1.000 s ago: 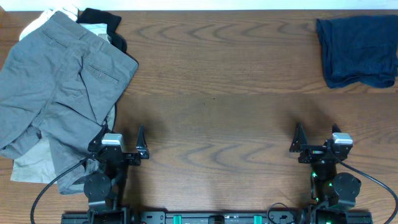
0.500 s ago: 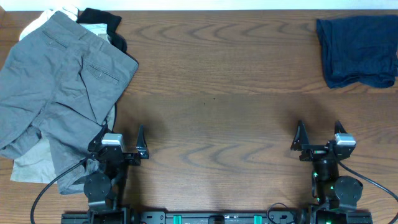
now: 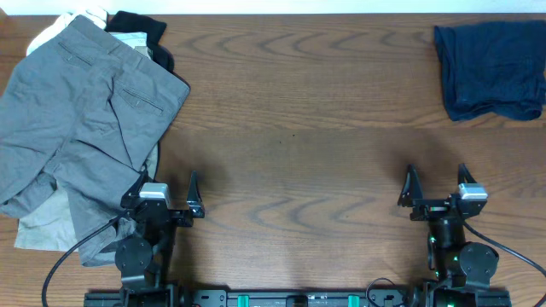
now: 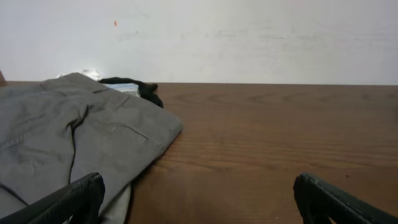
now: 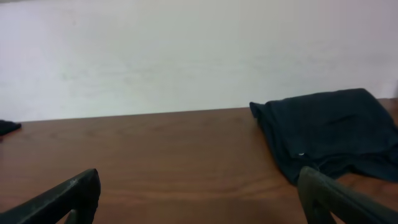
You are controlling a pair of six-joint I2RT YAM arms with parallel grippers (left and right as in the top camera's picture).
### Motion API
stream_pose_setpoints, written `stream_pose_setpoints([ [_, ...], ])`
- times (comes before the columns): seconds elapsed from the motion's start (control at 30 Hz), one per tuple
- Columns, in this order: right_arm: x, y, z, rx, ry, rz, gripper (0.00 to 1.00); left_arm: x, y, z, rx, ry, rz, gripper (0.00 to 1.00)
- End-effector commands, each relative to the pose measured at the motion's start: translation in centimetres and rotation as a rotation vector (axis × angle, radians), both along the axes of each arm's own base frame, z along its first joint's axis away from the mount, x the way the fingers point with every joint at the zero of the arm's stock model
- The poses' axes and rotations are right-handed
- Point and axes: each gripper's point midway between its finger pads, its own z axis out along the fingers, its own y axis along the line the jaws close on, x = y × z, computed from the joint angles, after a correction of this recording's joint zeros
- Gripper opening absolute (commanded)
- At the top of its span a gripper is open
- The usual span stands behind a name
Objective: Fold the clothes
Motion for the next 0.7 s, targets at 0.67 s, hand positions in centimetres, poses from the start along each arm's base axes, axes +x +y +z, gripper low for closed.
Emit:
stream_pose_setpoints([
  [0.67,4.6,2.5,5.1,-0.034,0.204,0.193,0.99,4.8,0.2,5.3,-0.085,0.337,-0.002,0.98],
])
